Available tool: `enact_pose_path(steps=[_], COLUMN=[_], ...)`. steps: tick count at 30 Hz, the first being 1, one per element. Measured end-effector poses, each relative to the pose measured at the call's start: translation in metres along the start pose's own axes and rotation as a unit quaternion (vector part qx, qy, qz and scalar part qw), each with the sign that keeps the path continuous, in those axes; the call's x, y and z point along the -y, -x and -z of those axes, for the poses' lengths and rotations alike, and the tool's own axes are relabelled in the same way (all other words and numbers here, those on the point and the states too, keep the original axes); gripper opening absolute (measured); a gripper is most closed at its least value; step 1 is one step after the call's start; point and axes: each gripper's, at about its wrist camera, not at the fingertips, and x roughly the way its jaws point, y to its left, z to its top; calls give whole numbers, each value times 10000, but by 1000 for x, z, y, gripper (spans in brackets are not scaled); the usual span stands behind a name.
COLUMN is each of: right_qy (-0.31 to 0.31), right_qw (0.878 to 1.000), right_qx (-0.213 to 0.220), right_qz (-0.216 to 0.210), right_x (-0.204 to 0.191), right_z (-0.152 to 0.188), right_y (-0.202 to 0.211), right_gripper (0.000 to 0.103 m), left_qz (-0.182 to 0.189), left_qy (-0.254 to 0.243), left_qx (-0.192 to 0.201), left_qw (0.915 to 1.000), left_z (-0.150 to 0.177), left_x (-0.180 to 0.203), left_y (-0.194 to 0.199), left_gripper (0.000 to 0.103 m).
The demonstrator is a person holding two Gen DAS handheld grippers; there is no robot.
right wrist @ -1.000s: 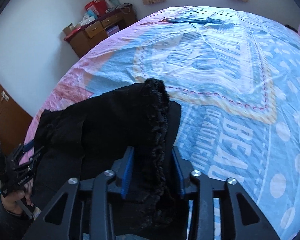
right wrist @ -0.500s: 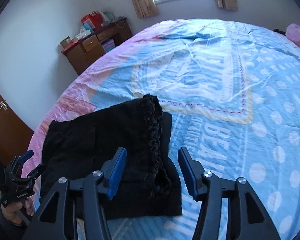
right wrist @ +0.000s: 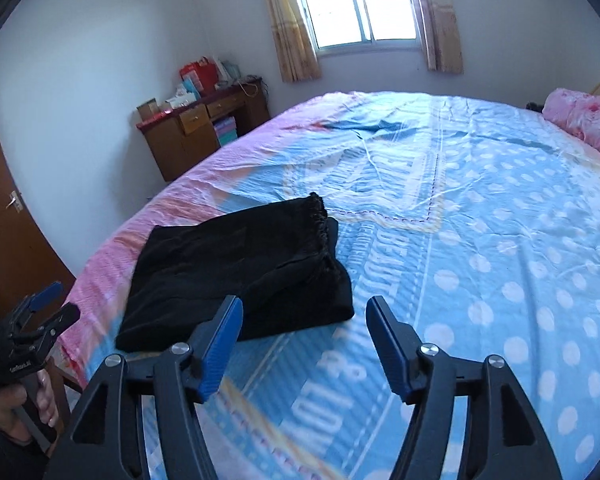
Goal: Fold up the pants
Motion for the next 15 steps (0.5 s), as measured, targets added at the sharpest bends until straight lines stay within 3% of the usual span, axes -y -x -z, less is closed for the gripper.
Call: enact_pose_path(steps=[7,15], right_qy=[258,162], right_qw=[9990,9992], right_qx=[347,348], right_qz=[144,81], right_x=[-20,-23], right_z=[15,22], right_y=[35,41], right_gripper=[66,66], left_qz=[112,147], left_qy=[-120,-209], left_qx=[137,62], left_qw=[9998,9997], left_z=[-2,3], left_x=[20,31], left_y=[12,11], left_gripper=[103,103])
